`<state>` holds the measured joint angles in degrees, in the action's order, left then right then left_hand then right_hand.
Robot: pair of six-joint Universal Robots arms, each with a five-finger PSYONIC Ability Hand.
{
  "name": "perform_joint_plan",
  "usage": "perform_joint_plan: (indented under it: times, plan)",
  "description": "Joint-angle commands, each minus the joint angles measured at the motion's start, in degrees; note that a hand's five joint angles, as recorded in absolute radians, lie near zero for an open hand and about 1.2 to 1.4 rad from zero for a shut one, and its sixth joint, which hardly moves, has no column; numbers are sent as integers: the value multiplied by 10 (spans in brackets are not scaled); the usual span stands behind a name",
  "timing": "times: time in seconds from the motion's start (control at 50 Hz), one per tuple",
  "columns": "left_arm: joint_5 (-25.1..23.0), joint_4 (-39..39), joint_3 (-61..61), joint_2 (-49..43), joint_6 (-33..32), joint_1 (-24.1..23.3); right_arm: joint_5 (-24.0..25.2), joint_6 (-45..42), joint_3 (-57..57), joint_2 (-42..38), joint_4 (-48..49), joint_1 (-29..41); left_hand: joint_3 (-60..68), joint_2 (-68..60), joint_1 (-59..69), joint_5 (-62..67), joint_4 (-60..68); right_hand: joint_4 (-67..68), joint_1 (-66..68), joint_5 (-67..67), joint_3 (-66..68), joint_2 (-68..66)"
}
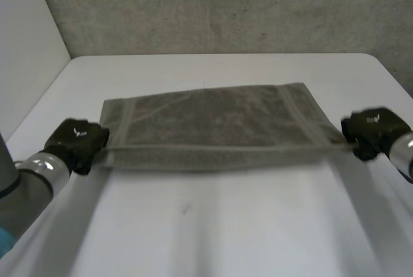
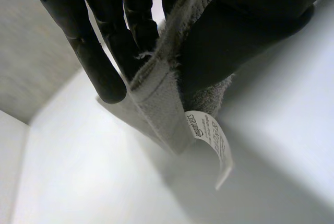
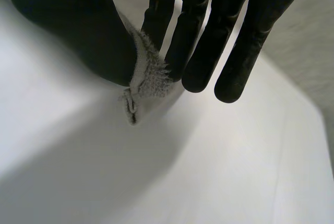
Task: Fold the towel.
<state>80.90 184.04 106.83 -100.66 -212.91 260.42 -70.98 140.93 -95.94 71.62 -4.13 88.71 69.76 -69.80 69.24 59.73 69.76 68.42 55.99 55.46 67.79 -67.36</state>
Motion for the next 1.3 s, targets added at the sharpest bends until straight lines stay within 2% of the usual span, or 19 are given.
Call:
perform_joint_plan:
  times: [0.02, 0.14, 0.32, 0.38, 0.42, 0.44, 0.48, 0.54, 0.58, 0.74, 0.86, 1.0, 1.02, 1.04, 1.06, 1.08, 1.1, 1.2, 1.3]
  plan:
    - [-5, -177, 24, 63, -70, 7, 1, -238, -49, 55, -206, -60, 102, -102, 108, 103, 102, 116, 240, 145, 122, -126]
    - [-39, -218, 36, 103, -97, 10, 12, -341, -79, 112, -315, -119, 102, -102, 108, 103, 102, 116, 240, 145, 122, -126]
    - [-62, -174, -5, 93, -95, 33, 25, -298, -21, 106, -261, -102, 102, -102, 108, 103, 102, 116, 240, 145, 122, -126]
    - [-62, -121, -27, 53, -89, 30, 17, -247, 32, 48, -217, -43, 102, -102, 108, 103, 102, 116, 240, 145, 122, -126]
    - [-57, -61, -59, 1, -83, 24, -10, -206, 99, -11, -178, 20, 102, -102, 108, 103, 102, 116, 240, 145, 122, -126]
    - [-57, -61, -59, 0, -83, 24, -10, -206, 99, -11, -178, 20, 102, -102, 108, 103, 102, 116, 240, 145, 122, -126]
    - [-56, -39, -80, -27, -81, 24, -58, -189, 158, -62, -150, 58, 102, -102, 108, 103, 102, 116, 240, 145, 122, -126]
    - [-50, -11, -131, -96, -78, 21, -80, -187, 184, -92, -132, 73, 102, -102, 108, 103, 102, 116, 240, 145, 122, -126]
    - [-43, -9, -193, -162, -73, 7, -98, -181, 237, -151, -83, 93, 102, -102, 108, 103, 102, 116, 240, 145, 122, -126]
    - [-29, 13, -319, -291, -73, -14, -112, -169, 321, -250, 66, 126, 102, -102, 108, 103, 102, 116, 240, 145, 122, -126]
    - [-29, 66, -351, -328, -75, -15, -127, -173, 369, -310, 146, 137, 102, -102, 108, 103, 102, 116, 240, 145, 122, -126]
    - [-26, 137, -358, -342, -76, -21, -143, -174, 421, -361, 153, 143, 102, -102, 108, 103, 102, 116, 240, 145, 122, -126]
    - [-27, 137, -358, -344, -77, -25, -140, -174, 422, -365, 155, 144, 68, -67, 73, 68, 68, -145, -21, -115, -139, 134]
    - [-27, 137, -358, -344, -77, -25, -140, -174, 422, -365, 155, 144, 67, -67, 73, 68, 67, -148, -23, -118, -141, 137]
    - [-28, 135, -356, -345, -81, -28, -140, -174, 421, -365, 156, 146, -289, 289, -284, -289, -289, -584, -460, -555, -578, 574]
    - [-28, 135, -356, -345, -81, -28, -142, -173, 421, -364, 161, 146, -293, 293, -287, -292, -293, -584, -460, -555, -578, 574]
    - [-25, 135, -351, -345, -82, -32, -142, -173, 421, -364, 161, 146, -598, 598, -592, -597, -598, -584, -460, -555, -578, 574]
    - [-25, 136, -335, -329, -83, -45, -149, -163, 396, -335, 192, 150, -598, 598, -592, -597, -598, -584, -460, -555, -578, 574]
    - [-24, 134, -315, -274, -76, -48, -152, -81, 308, -226, 203, 143, -598, 598, -592, -597, -598, -584, -460, -555, -578, 574]
